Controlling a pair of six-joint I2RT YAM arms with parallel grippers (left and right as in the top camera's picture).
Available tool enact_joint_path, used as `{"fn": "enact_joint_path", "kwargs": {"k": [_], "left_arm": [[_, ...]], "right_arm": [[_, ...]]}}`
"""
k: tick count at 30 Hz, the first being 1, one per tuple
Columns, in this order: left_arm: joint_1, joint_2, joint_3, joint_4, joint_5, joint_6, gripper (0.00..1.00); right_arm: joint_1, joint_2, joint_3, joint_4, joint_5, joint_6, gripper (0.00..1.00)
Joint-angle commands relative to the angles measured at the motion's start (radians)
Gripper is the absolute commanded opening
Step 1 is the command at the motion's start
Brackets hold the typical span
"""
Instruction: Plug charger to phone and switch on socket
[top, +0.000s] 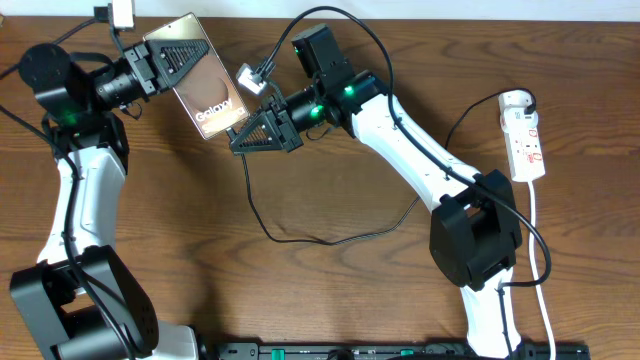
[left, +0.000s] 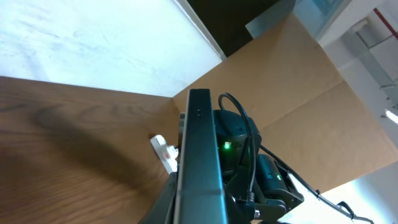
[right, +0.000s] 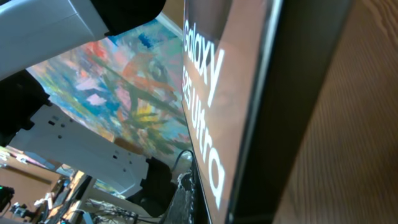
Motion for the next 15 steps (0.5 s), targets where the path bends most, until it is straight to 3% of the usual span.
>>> {"fn": "enact_joint_path", "kwargs": {"k": [1,15], "left_arm": [[-0.014,-0.007,0.011,0.0,0.135,0.018,0.07],[-0.015,-0.007,0.011,0.0,0.135,0.018,0.08]], "right_arm": [[-0.007,-0.024,0.018,0.046,0.009,0.043,0.01],[-0.011,-0.024,0.018,0.087,0.008,0.073,0.01]]}}
